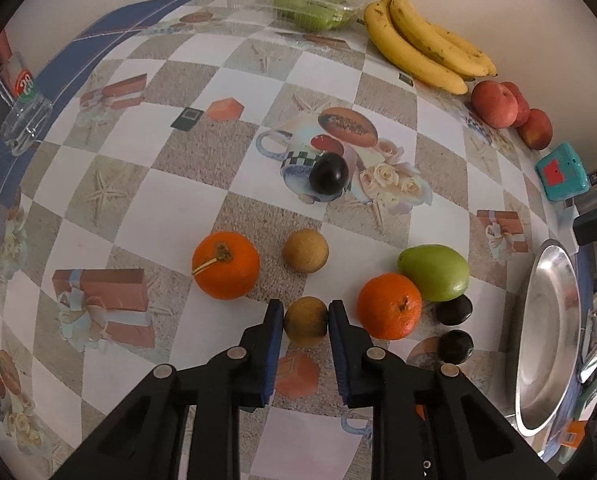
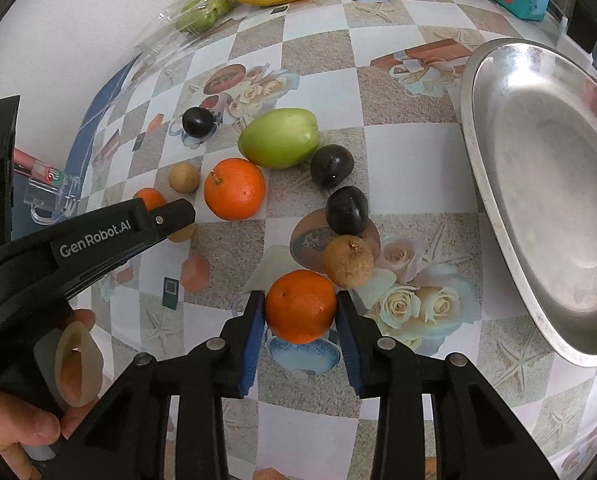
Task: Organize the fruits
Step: 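Carry both fruits over the steel bowl and open both tools to drop them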
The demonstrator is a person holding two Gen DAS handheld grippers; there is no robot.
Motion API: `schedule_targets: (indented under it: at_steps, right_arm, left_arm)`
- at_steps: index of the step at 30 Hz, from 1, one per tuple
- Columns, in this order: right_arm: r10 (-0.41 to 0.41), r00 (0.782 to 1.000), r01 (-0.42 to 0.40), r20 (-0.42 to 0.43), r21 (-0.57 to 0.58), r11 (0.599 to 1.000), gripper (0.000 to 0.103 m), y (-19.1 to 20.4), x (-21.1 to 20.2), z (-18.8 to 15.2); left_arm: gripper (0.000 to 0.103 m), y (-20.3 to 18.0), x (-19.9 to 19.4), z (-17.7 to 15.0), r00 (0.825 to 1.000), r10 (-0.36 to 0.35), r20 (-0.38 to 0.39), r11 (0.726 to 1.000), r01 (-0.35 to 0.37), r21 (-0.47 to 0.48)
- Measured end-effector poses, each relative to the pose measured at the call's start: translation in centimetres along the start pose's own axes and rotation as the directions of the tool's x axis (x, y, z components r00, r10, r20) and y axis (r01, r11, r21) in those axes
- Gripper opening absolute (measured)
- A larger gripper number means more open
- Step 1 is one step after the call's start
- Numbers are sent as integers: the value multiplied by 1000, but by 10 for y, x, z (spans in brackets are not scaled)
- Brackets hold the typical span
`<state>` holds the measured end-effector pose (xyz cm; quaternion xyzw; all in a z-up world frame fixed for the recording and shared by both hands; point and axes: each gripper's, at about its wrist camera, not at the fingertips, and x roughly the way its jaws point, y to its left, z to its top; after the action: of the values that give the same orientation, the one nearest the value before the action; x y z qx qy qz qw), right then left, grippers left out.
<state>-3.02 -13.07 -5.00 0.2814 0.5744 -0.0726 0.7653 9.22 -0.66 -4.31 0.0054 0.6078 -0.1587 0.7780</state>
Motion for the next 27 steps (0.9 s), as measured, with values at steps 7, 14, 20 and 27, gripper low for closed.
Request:
schedule_targets:
  at_steps: [7, 14, 20, 27]
  right_arm:
    - [34, 998, -34, 55, 4, 999, 37, 0, -23, 0]
    - [22, 994, -22, 108, -5, 1000, 37, -2, -40, 3]
    - [-31, 989, 26, 142, 31, 999, 37, -18, -48, 8]
    - [-104, 977, 80, 186, 134, 988, 37, -61, -64, 15]
  left_arm:
    - [25, -2, -29, 2, 997, -16, 80, 1000, 15, 5]
    - [25, -12, -49, 1, 990, -48, 129, 998, 44, 35]
    - [25, -29, -51, -1, 989, -74, 129, 995, 65, 73]
    - [25, -64, -52, -12, 986, -110, 122, 981, 89, 170]
